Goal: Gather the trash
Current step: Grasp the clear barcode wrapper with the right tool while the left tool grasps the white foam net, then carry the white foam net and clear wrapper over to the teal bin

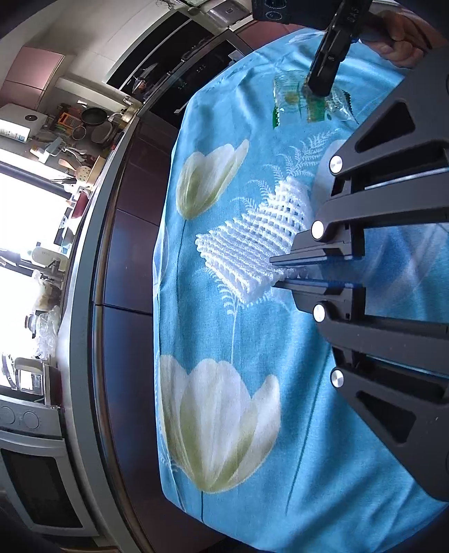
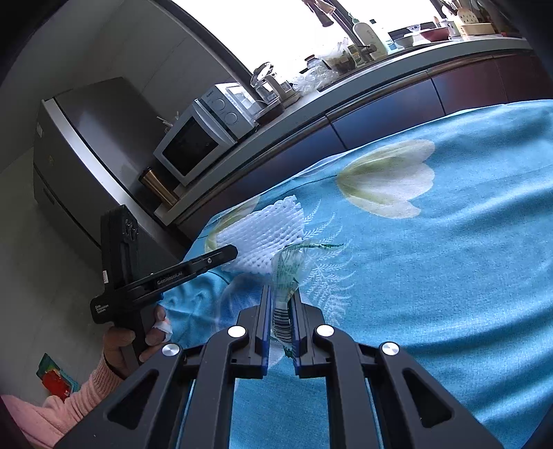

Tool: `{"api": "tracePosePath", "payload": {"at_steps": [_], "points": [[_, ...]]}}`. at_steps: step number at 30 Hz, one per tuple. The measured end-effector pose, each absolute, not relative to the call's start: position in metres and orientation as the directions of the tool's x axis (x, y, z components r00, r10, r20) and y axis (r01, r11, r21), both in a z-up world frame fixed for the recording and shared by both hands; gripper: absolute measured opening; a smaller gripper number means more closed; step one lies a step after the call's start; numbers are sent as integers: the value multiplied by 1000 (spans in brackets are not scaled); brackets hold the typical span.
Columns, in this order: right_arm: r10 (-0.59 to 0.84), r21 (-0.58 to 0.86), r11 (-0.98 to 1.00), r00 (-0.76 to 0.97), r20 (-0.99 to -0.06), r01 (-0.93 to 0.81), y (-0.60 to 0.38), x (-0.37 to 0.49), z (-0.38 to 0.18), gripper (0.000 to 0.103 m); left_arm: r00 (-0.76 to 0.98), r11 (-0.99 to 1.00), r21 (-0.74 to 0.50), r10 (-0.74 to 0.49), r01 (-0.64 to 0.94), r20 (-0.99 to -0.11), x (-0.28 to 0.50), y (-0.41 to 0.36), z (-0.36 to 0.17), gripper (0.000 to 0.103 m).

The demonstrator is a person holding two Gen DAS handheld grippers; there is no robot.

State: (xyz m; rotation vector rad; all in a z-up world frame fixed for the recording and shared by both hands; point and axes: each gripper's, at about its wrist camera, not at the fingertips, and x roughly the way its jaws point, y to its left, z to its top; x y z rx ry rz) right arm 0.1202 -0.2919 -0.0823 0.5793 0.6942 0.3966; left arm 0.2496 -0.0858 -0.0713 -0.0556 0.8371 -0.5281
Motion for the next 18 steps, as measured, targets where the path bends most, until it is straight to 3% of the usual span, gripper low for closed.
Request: {"api": "tracePosePath", "payload": {"at_steps": [18], "points": [[637, 626, 725, 625, -452, -287, -235, 128, -74, 9, 670, 924, -210, -377, 319, -640, 154, 0, -46, 8]]}}
